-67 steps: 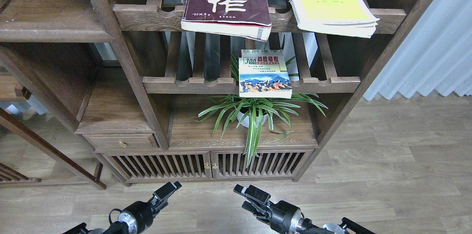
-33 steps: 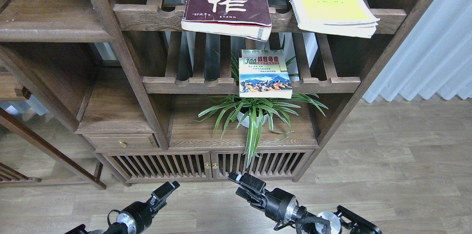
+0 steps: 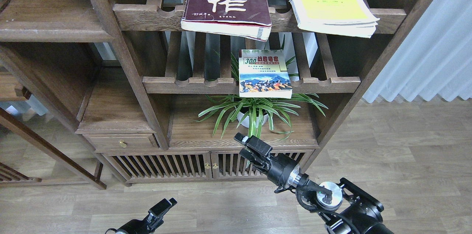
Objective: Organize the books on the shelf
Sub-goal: 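Reach the right gripper toward the small blue-and-white book on the middle shelf, then grasp the small blue-and-white book with the right gripper and tip it out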
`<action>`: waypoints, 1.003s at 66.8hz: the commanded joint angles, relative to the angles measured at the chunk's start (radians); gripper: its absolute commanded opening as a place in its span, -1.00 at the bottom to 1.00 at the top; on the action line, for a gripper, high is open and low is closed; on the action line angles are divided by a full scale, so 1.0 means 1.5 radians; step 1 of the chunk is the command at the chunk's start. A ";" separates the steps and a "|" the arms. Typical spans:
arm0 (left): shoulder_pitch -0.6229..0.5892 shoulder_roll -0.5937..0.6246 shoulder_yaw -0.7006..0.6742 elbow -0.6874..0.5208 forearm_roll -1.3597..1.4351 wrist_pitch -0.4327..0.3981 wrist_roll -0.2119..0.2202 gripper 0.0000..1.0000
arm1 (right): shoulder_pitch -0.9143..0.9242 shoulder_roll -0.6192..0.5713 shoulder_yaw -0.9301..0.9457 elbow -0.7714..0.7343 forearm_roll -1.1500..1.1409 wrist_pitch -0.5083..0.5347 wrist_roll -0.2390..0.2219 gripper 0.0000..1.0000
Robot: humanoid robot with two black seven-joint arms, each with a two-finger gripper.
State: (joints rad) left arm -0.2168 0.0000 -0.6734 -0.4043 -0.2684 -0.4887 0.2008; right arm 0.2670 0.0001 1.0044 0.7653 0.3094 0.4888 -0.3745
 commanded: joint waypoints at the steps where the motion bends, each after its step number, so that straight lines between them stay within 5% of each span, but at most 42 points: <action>1: 0.001 0.000 0.000 0.002 0.000 0.000 0.000 1.00 | -0.009 0.000 0.049 0.045 -0.001 0.000 -0.004 1.00; 43: 0.014 0.010 -0.010 0.007 -0.013 0.000 -0.001 1.00 | 0.032 0.000 0.089 0.045 -0.006 0.000 0.003 0.99; 67: 0.014 0.011 -0.010 0.007 -0.019 0.000 0.000 1.00 | 0.101 0.000 0.119 -0.035 -0.007 0.000 -0.006 0.99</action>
State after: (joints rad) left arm -0.1964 0.0156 -0.6888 -0.3942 -0.2975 -0.4887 0.1993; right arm 0.4083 0.0000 1.1820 0.7333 0.2998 0.4887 -0.3753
